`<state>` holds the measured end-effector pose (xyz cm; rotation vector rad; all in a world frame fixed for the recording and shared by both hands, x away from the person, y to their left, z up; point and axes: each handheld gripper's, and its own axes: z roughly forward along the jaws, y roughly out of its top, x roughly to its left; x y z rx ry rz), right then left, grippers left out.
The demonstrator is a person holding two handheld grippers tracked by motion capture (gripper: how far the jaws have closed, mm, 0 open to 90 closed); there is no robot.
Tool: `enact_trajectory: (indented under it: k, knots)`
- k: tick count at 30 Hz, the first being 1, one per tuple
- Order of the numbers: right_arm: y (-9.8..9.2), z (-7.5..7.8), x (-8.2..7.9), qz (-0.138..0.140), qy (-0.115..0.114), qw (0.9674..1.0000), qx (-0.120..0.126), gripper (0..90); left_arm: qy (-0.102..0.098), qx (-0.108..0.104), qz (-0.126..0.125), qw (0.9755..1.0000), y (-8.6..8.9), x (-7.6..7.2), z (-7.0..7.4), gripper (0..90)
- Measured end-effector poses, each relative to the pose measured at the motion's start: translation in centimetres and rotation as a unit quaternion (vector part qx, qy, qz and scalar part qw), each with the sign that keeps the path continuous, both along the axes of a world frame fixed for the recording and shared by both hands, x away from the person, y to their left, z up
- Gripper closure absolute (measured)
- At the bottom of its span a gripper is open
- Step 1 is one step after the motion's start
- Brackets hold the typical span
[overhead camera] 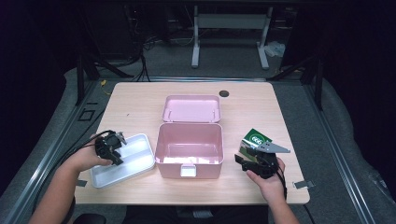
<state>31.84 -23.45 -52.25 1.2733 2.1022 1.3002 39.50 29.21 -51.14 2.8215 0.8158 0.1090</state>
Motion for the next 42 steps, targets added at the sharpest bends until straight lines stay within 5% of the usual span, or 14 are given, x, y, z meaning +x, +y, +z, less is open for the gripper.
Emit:
enact_trajectory:
  k: [4, 8, 11, 14, 17, 23, 31, 36, 42]
  knots:
    - [0.2, 0.1, 0.2, 0.001, 0.005, 1.0000, -0.008, 34.7, -0.025, -0.055, 0.014, 0.9981, 0.1, -1.0, 0.6, 56.9]
    - [0.4, 0.2, 0.1, 0.009, 0.012, 0.9995, -0.027, 32.5, -0.075, -0.066, 0.031, 0.9946, 0.4, -2.0, 1.7, 50.5]
    - [0.3, 0.7, 0.1, 0.017, 0.019, 0.9990, -0.037, 31.2, -0.086, -0.063, 0.027, 0.9939, 0.4, -2.5, 2.3, 48.2]
    - [0.3, 1.3, 0.1, 0.024, 0.024, 0.9981, -0.051, 30.4, -0.112, -0.081, 0.028, 0.9901, 0.4, -3.0, 2.6, 47.6]
    - [0.3, 1.9, 0.3, 0.035, 0.028, 0.9969, -0.065, 29.1, -0.116, -0.106, 0.029, 0.9872, 0.4, -3.4, 2.6, 45.1]
    - [0.5, 2.9, 0.9, 0.065, 0.040, 0.9920, -0.101, 24.4, -0.094, -0.109, 0.034, 0.9890, 0.5, -3.6, 2.1, 44.4]
    - [1.2, 3.8, 2.1, 0.103, 0.065, 0.9806, -0.153, 15.2, -0.081, -0.099, 0.054, 0.9904, 1.0, -3.5, 1.4, 42.7]
    - [1.5, 4.9, 3.1, 0.125, 0.084, 0.9696, -0.192, 10.7, -0.078, -0.097, 0.054, 0.9907, 1.0, -3.6, 1.4, 42.3]
    - [0.8, 7.1, 5.2, 0.121, 0.100, 0.9552, -0.251, 4.9, -0.075, -0.095, 0.057, 0.9910, 1.2, -3.5, 1.4, 42.0]
